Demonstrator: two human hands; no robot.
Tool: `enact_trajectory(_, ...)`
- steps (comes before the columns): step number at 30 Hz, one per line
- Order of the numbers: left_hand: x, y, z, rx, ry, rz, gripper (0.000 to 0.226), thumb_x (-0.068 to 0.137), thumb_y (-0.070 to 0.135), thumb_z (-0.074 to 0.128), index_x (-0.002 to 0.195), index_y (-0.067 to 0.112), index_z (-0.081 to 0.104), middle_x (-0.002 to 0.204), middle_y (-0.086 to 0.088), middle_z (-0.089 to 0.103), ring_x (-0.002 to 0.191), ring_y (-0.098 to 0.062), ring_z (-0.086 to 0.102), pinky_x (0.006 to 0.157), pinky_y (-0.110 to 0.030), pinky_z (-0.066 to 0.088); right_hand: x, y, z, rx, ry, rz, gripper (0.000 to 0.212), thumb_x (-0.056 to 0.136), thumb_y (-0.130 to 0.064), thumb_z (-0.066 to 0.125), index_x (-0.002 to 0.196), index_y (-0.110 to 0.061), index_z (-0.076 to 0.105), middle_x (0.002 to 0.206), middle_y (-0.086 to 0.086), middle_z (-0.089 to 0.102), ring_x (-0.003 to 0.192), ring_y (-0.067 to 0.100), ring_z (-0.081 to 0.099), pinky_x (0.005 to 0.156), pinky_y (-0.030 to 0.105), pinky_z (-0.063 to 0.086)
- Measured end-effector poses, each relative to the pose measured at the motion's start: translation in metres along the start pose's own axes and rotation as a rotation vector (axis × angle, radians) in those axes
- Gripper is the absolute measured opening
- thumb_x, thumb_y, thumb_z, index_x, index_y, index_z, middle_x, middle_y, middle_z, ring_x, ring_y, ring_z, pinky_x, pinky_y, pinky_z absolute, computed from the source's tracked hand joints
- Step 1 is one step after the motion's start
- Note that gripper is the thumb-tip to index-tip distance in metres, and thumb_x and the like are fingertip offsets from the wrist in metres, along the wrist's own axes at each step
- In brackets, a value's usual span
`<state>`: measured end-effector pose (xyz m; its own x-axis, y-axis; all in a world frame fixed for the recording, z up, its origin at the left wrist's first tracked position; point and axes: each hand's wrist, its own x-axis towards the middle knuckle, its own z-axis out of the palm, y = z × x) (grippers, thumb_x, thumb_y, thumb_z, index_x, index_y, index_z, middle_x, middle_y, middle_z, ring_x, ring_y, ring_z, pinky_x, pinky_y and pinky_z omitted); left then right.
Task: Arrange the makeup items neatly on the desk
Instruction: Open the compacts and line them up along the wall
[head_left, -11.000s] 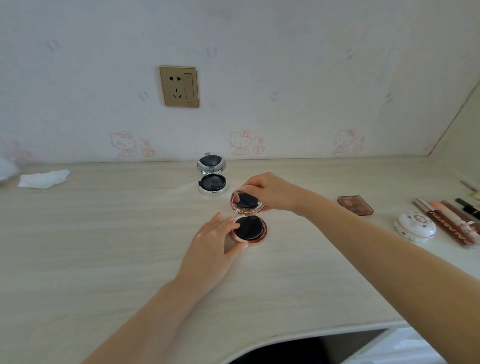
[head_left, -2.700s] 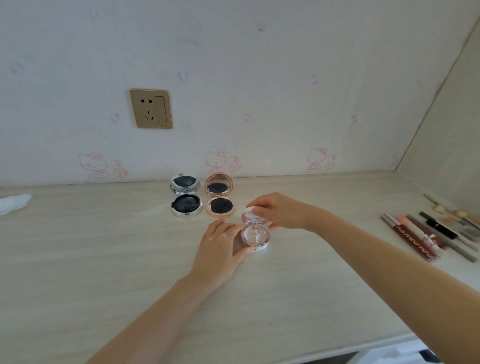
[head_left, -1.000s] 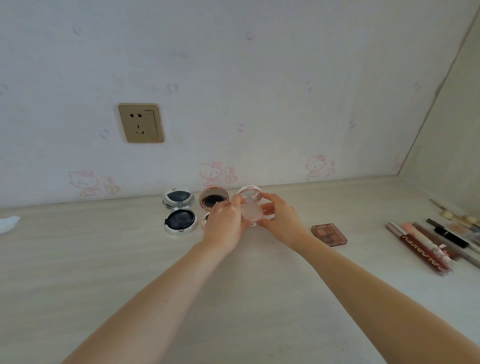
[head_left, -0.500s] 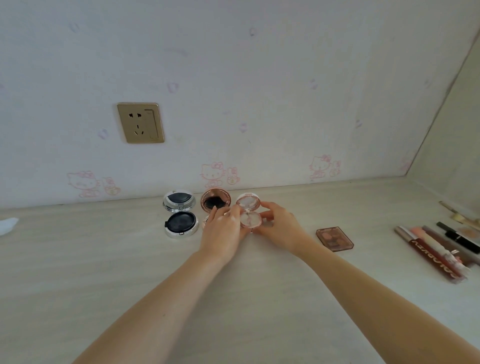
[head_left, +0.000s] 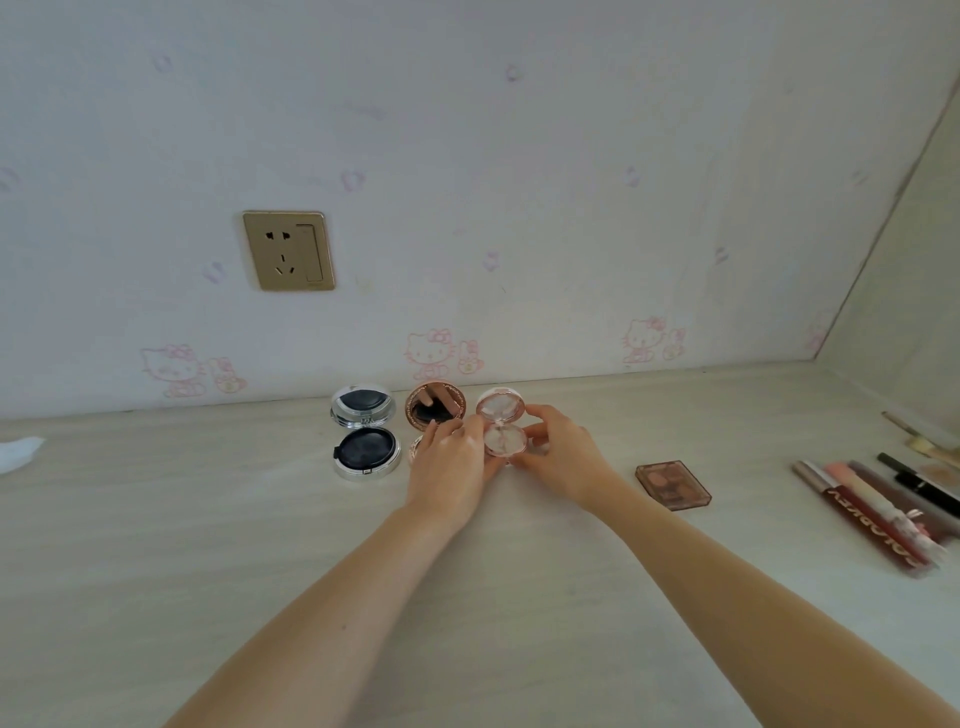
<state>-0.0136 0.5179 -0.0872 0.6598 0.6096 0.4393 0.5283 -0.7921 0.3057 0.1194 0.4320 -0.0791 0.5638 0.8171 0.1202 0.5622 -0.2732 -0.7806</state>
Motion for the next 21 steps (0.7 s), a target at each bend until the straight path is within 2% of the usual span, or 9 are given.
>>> enact_trajectory(5, -0.001, 0.001, -0.001, 0.013, -0.002, 0.02, 0.041, 0.089, 0.047, 0.055, 0.115, 0.015, 0.051, 0.116, -0.003, 0.063, 0.115, -0.024, 0.05, 0.101, -0.033, 0.033, -0.002, -0.001, -0.001, -0.016, 0.0, 0.008, 0.064, 0.08, -0.025, 0.072, 0.137, -0.02, 0.043, 0.103, -0.007, 0.064, 0.096, 0.01, 0.055, 0.08, 0.019, 0.037)
enact_trajectory(11, -0.009, -0.005, -0.009, 0.014, 0.015, 0.052, 0.038, 0.09, 0.046, 0.055, 0.111, 0.014, 0.054, 0.113, -0.004, 0.064, 0.111, -0.025, 0.053, 0.092, -0.033, 0.039, -0.009, -0.003, -0.007, -0.206, -0.04, -0.001, 0.067, 0.087, -0.026, 0.065, 0.144, -0.011, 0.034, 0.135, 0.01, 0.053, 0.126, 0.025, 0.048, 0.095, 0.026, 0.037)
enact_trajectory(16, -0.018, -0.005, -0.022, -0.008, 0.028, 0.066, 0.032, 0.09, 0.036, 0.058, 0.11, 0.011, 0.056, 0.108, -0.007, 0.064, 0.107, -0.027, 0.055, 0.086, -0.034, 0.043, -0.027, -0.006, -0.023, -0.38, -0.054, -0.066, 0.056, 0.094, -0.021, 0.053, 0.144, -0.008, 0.033, 0.139, 0.01, 0.051, 0.129, 0.027, 0.045, 0.103, 0.031, 0.036)
enact_trajectory(21, -0.03, 0.014, -0.031, -0.049, 0.087, 0.102, 0.026, 0.09, 0.029, 0.059, 0.11, 0.013, 0.06, 0.105, -0.006, 0.065, 0.106, -0.025, 0.057, 0.083, -0.034, 0.042, -0.052, -0.002, -0.049, -0.478, -0.04, -0.132, 0.05, 0.095, -0.024, 0.051, 0.142, -0.011, 0.038, 0.135, 0.005, 0.053, 0.127, 0.023, 0.046, 0.102, 0.03, 0.037)
